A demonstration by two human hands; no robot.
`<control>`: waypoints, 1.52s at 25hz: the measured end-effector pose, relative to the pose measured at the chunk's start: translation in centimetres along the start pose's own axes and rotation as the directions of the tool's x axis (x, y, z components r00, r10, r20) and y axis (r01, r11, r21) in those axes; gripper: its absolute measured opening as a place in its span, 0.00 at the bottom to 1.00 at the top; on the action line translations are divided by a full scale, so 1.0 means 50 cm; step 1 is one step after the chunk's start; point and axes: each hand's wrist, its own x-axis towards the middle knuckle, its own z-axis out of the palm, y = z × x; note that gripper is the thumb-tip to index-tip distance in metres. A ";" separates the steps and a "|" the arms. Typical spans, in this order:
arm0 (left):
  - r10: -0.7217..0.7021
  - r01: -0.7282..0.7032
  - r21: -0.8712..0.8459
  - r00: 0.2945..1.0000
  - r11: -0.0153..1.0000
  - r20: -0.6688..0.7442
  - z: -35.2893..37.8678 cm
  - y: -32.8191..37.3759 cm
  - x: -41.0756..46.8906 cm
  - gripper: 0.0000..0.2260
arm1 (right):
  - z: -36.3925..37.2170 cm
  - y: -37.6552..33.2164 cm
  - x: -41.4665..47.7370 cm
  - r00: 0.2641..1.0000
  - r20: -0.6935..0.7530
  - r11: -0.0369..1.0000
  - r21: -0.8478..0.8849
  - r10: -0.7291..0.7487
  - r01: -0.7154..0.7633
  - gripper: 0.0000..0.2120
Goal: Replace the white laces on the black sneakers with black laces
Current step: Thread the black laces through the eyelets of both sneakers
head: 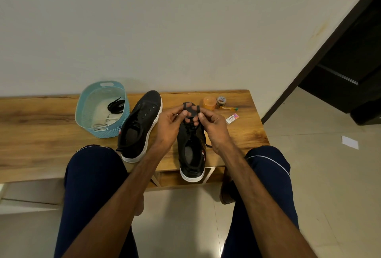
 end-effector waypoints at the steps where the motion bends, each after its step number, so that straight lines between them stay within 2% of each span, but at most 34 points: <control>1: 0.029 -0.029 0.018 1.000 0.999 0.000 -0.001 0.002 0.001 0.13 | 0.003 0.001 0.001 1.000 0.002 1.000 -0.002 -0.010 0.010 0.14; 4: 0.104 -0.107 0.108 0.994 0.988 0.029 -0.005 0.000 0.005 0.13 | 0.009 -0.001 0.003 1.000 -0.025 1.000 0.028 -0.012 0.013 0.13; 9: 0.129 -0.127 0.236 0.992 0.964 0.006 -0.017 -0.011 0.005 0.08 | 0.015 -0.002 0.002 0.997 -0.073 0.999 0.050 -0.003 0.006 0.12; 14: 0.141 -0.187 0.477 0.981 0.859 0.129 -0.024 -0.018 0.013 0.13 | 0.012 -0.005 0.006 0.996 -0.084 0.999 -0.048 0.005 -0.009 0.14; 20: 0.164 -0.190 0.574 0.982 0.797 0.098 -0.029 -0.020 0.015 0.11 | 0.016 -0.007 0.003 0.993 -0.120 0.994 -0.106 -0.016 0.004 0.10; 22: 0.180 -0.196 0.576 0.980 0.793 0.086 -0.027 -0.021 0.011 0.10 | 0.014 -0.005 0.002 0.991 -0.129 0.993 -0.115 -0.014 -0.001 0.09; 25: 0.171 -0.173 0.497 0.984 0.850 0.049 -0.021 -0.026 0.005 0.05 | 0.012 -0.001 -0.002 0.996 -0.083 0.984 -0.179 -0.022 0.007 0.05; 28: 0.130 -0.098 0.472 0.991 0.876 -0.035 -0.027 -0.027 0.009 0.11 | 0.011 0.001 -0.003 0.999 0.021 0.972 -0.229 -0.040 0.043 0.06; 30: 0.109 -0.080 0.482 0.994 0.872 -0.031 -0.034 -0.025 0.012 0.15 | 0.010 -0.002 -0.004 0.997 0.058 0.965 -0.255 -0.055 0.069 0.06; 31: 0.112 -0.093 0.492 0.994 0.866 -0.009 -0.034 -0.023 0.011 0.14 | 0.010 -0.002 -0.006 0.996 0.056 0.961 -0.267 -0.065 0.077 0.06; 34: 0.121 -0.104 0.520 0.993 0.848 0.003 -0.026 -0.018 0.005 0.08 | 0.011 -0.004 -0.007 0.998 -0.047 0.977 -0.212 -0.045 0.034 0.09; 36: 0.106 -0.102 0.536 0.994 0.838 0.023 -0.023 -0.019 0.007 0.09 | 0.013 -0.006 -0.003 0.992 -0.129 0.989 -0.148 -0.001 -0.018 0.10; 38: 0.076 -0.103 0.524 0.994 0.846 0.073 -0.025 -0.019 0.009 0.09 | 0.016 -0.004 0.000 0.980 -0.196 0.989 -0.135 0.034 -0.061 0.07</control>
